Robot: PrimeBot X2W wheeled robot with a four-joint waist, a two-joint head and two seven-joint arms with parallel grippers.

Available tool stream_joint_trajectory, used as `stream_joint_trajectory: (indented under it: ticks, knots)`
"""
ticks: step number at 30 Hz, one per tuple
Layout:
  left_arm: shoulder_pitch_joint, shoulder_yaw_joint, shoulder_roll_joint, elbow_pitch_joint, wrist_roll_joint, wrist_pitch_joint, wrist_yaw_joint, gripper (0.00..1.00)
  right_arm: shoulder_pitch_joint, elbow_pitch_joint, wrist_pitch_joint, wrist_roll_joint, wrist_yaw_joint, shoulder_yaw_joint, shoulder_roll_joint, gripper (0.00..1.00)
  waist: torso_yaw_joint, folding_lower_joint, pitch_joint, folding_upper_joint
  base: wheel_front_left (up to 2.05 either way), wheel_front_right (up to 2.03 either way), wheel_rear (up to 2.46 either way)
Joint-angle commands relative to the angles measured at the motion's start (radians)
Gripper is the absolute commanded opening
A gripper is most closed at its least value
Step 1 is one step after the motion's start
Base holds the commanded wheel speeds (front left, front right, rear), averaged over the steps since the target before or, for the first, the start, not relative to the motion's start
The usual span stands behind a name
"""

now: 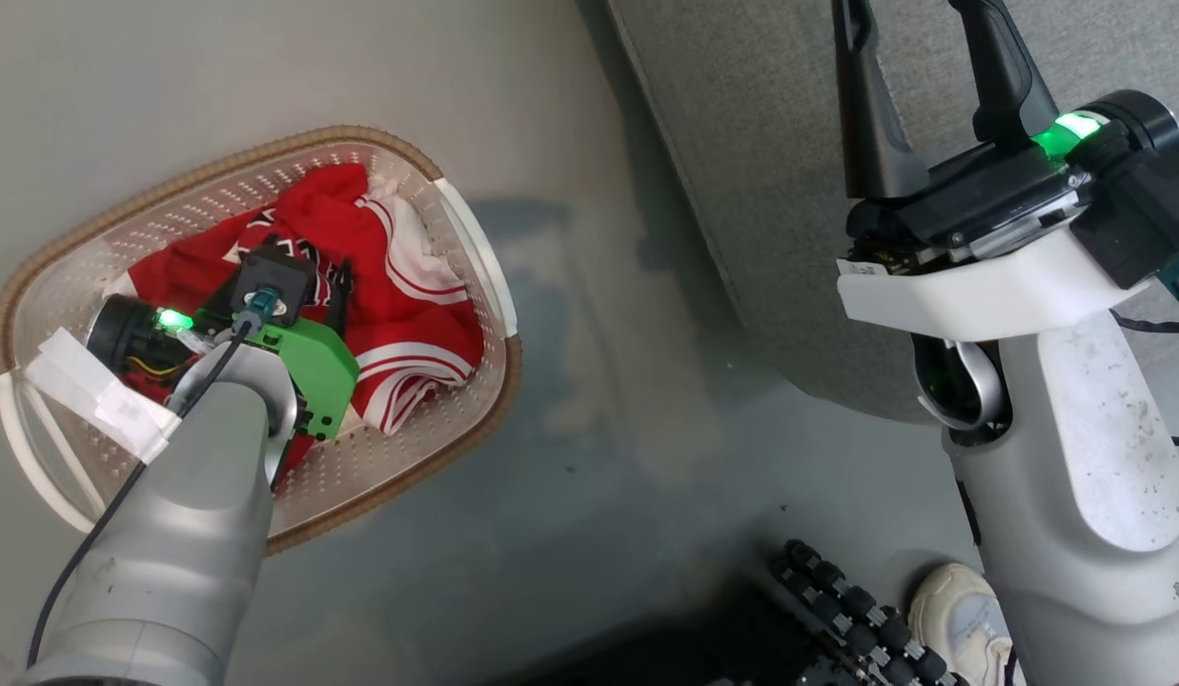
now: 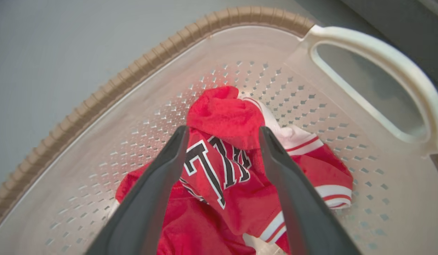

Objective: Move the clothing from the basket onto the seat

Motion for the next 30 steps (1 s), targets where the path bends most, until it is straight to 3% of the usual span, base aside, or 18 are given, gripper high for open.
stream_joint_trajectory:
  ticks: [1,10,26,29,30]
  knots:
    - [-0.034,-0.001,0.016,0.015,-0.002,-0.001,0.007,1.0,-0.014,-0.009,-0.002,0.007,0.0,0.002,-0.002,1.0,-0.023,-0.0001,0.053,0.0,0.0,0.0,0.0]
    - [-0.123,-0.007,0.036,0.107,-0.002,0.048,0.059,1.0,-0.022,-0.06,-0.002,0.002,0.0,0.0,-0.002,1.0,-0.026,-0.0001,0.128,0.0,0.0,0.0,0.0]
    - [-0.186,-0.057,0.028,0.137,0.004,0.156,0.039,1.0,-0.014,-0.107,-0.002,-0.029,0.0,0.011,-0.002,1.0,-0.004,-0.0001,0.195,0.0,0.04,0.04,0.04]
    - [-0.19,-0.067,0.021,0.139,0.003,0.177,0.033,0.0,-0.01,-0.11,-0.002,-0.039,0.0,0.011,-0.002,1.0,0.004,-0.0001,0.198,0.0,0.0,0.0,0.0]
    - [-0.191,-0.071,0.018,0.139,0.004,0.174,0.029,0.0,-0.011,-0.108,-0.002,-0.041,0.0,0.012,-0.002,1.0,0.006,-0.0001,0.197,0.0,0.0,0.0,0.0]
